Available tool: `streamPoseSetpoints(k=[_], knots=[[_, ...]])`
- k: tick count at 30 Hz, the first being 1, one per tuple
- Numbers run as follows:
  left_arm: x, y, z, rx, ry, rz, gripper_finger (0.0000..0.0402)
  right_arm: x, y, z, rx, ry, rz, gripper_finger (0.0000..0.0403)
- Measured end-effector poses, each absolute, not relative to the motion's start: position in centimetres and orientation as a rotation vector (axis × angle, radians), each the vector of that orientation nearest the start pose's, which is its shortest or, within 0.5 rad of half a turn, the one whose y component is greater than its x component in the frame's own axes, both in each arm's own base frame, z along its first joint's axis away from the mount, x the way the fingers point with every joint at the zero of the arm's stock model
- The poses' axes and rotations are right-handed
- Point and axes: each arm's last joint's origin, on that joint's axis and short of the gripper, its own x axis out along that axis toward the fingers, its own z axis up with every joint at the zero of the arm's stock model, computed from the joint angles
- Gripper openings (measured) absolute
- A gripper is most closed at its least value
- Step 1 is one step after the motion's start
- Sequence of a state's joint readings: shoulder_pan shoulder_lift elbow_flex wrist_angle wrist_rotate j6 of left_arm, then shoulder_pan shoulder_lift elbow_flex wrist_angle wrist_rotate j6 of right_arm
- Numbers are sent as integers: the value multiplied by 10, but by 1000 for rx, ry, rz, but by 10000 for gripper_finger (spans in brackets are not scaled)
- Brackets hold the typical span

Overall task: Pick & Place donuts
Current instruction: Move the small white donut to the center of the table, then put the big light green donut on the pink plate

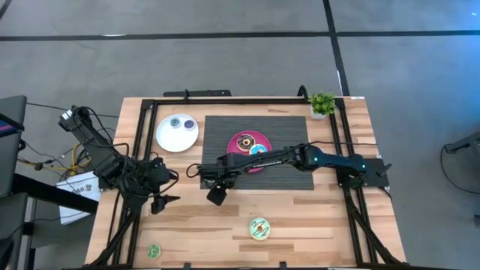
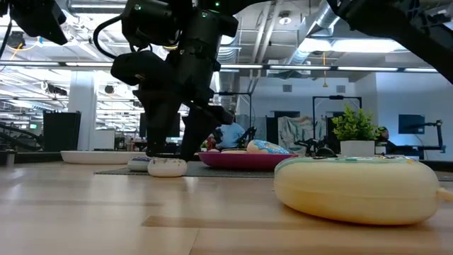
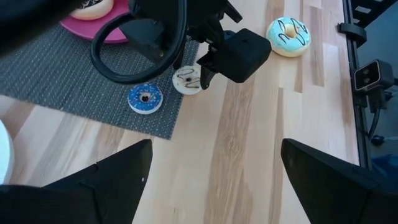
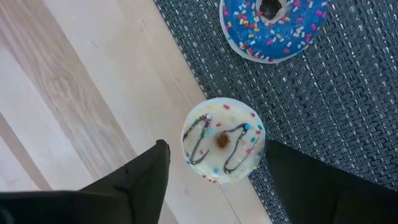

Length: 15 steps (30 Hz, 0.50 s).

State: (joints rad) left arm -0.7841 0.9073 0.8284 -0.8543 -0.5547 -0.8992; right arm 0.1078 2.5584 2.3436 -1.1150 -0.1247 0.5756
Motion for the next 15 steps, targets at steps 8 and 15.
streamPoseSetpoints(k=[8,15], knots=[[125,-103,277,-308,744,142,350,507,56,172,485,1368,-185,266],[126,-104,278,-307,735,133,350,494,54,217,361,1295,-212,266]])
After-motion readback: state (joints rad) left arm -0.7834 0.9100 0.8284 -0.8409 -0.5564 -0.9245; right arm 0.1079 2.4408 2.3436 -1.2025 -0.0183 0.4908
